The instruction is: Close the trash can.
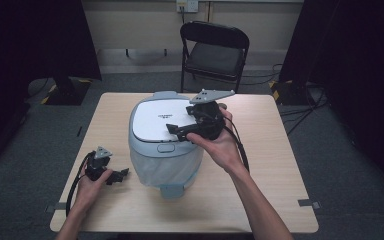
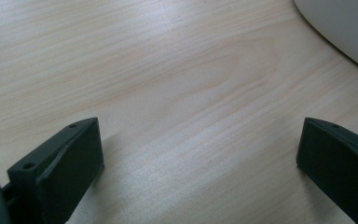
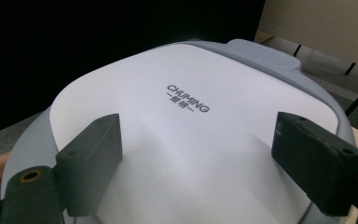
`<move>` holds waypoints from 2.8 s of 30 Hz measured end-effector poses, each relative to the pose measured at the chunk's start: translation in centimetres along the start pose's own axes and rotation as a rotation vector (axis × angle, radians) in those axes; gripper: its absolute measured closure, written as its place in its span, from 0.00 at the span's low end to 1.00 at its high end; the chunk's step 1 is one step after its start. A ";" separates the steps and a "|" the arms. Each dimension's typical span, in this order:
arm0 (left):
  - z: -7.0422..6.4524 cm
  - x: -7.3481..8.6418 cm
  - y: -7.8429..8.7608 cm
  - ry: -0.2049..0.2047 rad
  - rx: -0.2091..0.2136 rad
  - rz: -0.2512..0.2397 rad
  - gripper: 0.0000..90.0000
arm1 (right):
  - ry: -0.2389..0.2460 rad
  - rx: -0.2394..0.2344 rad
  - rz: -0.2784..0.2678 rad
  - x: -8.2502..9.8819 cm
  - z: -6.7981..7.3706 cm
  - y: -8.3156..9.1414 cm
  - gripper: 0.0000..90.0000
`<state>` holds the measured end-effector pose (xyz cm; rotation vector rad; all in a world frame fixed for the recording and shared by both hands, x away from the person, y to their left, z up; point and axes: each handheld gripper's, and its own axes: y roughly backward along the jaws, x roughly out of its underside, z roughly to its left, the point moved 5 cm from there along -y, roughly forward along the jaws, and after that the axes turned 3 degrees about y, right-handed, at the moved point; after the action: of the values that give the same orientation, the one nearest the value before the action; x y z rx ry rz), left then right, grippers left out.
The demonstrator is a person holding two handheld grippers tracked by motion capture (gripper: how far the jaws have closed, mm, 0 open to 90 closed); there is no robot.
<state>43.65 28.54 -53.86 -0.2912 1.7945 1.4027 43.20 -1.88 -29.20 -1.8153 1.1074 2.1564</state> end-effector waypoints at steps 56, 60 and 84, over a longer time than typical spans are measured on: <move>0.0 0.0 0.0 0.004 -0.003 0.000 0.00 | -0.054 0.071 -0.055 0.3 -2.9 2.5 0.19; 0.0 0.0 0.0 0.002 -0.005 0.000 0.00 | -0.071 0.130 -0.044 1.0 -4.5 3.8 0.19; 0.0 0.0 0.1 0.006 -0.010 -0.001 0.00 | -0.237 0.324 0.040 11.2 -10.5 8.7 0.19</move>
<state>43.59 28.56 -53.85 -0.3010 1.7925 1.4120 44.11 -18.40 -35.38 -1.3743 1.3489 2.0038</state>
